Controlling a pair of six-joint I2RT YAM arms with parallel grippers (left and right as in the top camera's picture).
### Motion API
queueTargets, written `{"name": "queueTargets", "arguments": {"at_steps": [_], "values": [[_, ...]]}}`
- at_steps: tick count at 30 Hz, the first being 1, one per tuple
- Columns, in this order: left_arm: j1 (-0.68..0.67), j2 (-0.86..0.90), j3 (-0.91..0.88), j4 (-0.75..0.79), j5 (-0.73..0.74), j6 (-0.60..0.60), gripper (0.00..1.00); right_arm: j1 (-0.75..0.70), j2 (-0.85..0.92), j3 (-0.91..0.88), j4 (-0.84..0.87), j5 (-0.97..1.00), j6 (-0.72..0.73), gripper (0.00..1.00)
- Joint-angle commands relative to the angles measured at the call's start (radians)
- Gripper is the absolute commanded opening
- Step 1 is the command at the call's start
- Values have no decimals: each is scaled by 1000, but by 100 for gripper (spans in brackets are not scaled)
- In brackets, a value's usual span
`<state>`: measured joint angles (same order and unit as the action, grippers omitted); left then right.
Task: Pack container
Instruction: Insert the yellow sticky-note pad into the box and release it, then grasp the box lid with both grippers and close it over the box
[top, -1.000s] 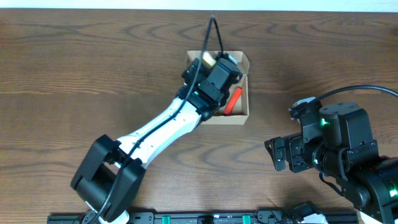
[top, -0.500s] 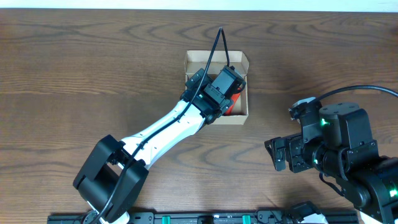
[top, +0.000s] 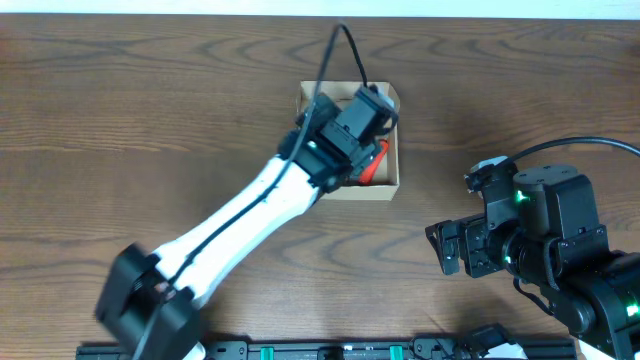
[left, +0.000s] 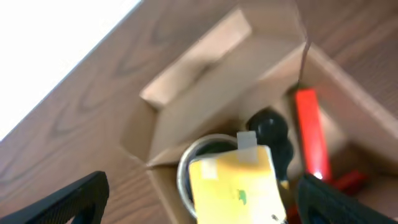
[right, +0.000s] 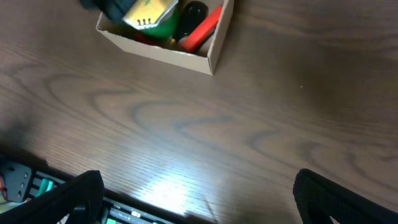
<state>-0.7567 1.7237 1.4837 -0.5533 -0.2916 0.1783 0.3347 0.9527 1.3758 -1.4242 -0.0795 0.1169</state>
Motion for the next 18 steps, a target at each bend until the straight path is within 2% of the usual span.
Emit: {"name": "queueTargets", "arguments": {"at_steps": [1, 2, 5, 6, 11, 12, 15, 16, 18], "values": [[31, -66, 42, -61, 83, -74, 100, -7, -5, 0, -2, -7, -10, 99], [42, -74, 42, -87, 99, -97, 100, -7, -5, 0, -2, -7, -10, 99], [94, -101, 42, -178, 133, -161, 84, -7, -5, 0, -2, -7, -10, 99], [116, -109, 42, -205, 158, -179, 74, -7, -5, 0, -1, -7, -10, 99], [264, -121, 42, -279, 356, -187, 50, -7, -5, 0, -2, -7, -10, 99], [291, -119, 41, -282, 390, -187, 42, -7, -5, 0, -1, -7, -10, 99], [367, -113, 41, -287, 446, -187, 10, -7, -5, 0, -2, -7, -10, 99], [385, -111, 41, -286, 451, -188, 6, -7, -5, 0, -2, -7, -10, 99], [423, -109, 41, -280, 450, -194, 6, -7, -5, 0, -1, -7, -10, 99]]}}
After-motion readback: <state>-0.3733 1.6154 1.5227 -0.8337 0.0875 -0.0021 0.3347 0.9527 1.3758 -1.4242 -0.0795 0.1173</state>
